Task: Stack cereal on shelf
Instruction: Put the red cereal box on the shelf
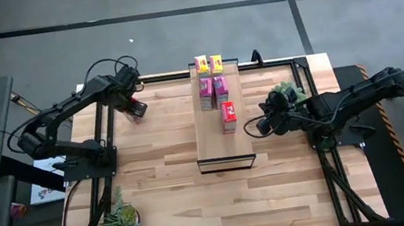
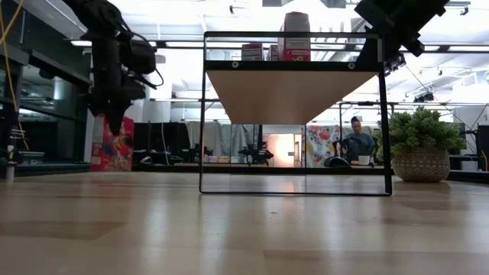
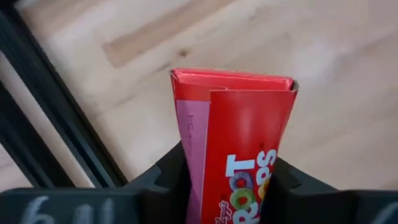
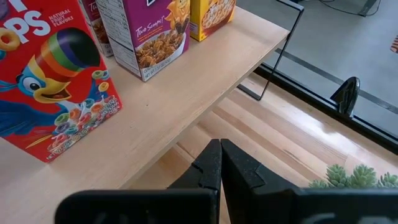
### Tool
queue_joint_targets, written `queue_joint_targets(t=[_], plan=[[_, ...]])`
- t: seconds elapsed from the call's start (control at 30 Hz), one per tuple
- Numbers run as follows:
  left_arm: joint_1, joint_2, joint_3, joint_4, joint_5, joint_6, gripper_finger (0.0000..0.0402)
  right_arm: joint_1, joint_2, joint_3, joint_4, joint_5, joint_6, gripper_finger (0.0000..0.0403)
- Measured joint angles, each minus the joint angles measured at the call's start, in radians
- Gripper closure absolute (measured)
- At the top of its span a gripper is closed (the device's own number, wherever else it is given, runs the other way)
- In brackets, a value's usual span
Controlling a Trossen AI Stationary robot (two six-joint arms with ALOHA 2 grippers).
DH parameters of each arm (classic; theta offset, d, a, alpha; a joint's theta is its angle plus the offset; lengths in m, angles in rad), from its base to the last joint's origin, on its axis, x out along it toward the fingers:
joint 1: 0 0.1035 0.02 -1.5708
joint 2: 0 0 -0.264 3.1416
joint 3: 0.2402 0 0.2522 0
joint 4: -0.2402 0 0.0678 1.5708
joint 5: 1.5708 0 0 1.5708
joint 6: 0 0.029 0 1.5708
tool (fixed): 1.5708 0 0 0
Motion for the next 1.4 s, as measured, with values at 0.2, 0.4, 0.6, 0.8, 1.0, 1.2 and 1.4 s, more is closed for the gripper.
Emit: queue_joint_targets(t=[0.2, 0.4, 0.6, 0.8, 1.0, 1.2, 1.4], plan=[[-0.064, -0.073, 0.145, -0.21, 0.086, -0.024, 0.0272, 0.0, 0.0, 0.0, 0.0, 0.0, -0.007, 0.0403], [-0.296, -0.153, 0.363, -0.354, 0.12, -0.143, 0.0275, 0.0, 0.0, 0.0, 0.0, -0.002, -0.007, 0.0402], [-0.627, -0.115, 0.577, -0.303, 0.099, -0.261, 0.0277, 0.0, 0.0, 0.0, 0.0, -0.014, -0.007, 0.0402], [-0.871, 0.064, 0.777, -0.228, 0.039, -0.223, 0.0277, 0.0, 0.0, 0.0, 0.0, -0.019, -0.008, 0.0402], [-0.909, 0.302, 0.997, -0.313, -0.039, -0.153, 0.0277, 0.0, 0.0, 0.0, 0.002, -0.03, -0.002, 0.0402], [-0.883, 0.496, 1.156, -0.368, -0.061, -0.069, 0.0277, 0.0, 0.0, 0.0, 0.002, -0.043, 0.0, 0.0402], [-0.871, 0.586, 1.201, -0.376, -0.15, 0.025, 0.0277, 0.0, 0.0, 0.0, 0.001, -0.043, 0.0, 0.0402]])
